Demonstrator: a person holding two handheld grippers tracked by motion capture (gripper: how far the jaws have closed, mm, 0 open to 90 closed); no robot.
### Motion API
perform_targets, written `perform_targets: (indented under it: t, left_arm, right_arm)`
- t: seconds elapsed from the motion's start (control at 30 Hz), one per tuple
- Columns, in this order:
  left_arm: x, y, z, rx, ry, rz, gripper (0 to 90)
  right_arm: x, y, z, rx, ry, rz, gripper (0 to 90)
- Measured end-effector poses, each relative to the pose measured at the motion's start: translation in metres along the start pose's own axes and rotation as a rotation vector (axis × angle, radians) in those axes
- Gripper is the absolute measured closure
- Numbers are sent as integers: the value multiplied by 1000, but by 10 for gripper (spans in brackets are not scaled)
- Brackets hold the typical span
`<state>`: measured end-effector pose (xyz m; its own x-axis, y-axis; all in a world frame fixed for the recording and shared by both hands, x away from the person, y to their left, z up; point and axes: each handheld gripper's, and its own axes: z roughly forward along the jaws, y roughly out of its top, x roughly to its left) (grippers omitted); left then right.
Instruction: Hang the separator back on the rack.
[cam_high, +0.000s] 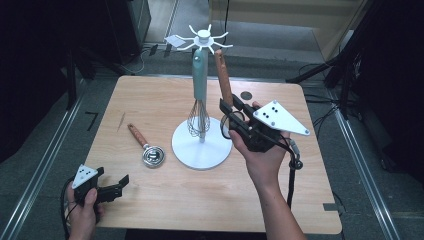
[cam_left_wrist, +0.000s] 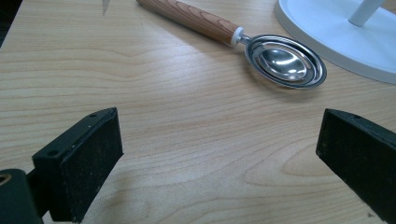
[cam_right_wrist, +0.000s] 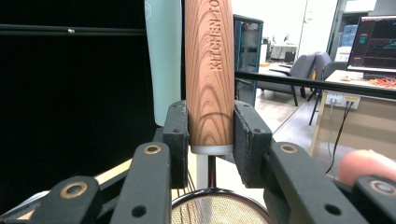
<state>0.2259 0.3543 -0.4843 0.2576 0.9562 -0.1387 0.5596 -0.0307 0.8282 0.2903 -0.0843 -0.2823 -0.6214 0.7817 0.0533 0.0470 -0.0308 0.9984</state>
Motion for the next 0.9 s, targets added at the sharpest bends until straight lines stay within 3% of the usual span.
perform_targets:
  t: [0.5,0.9]
  left_arm:
    - [1,0,0,1,-4,-3,6]
    - [1,0,0,-2,-4,-2,6]
  right_arm:
    - [1,-4,12,22,-10,-12,708]
    - [-3,-1,18,37,29,7,680]
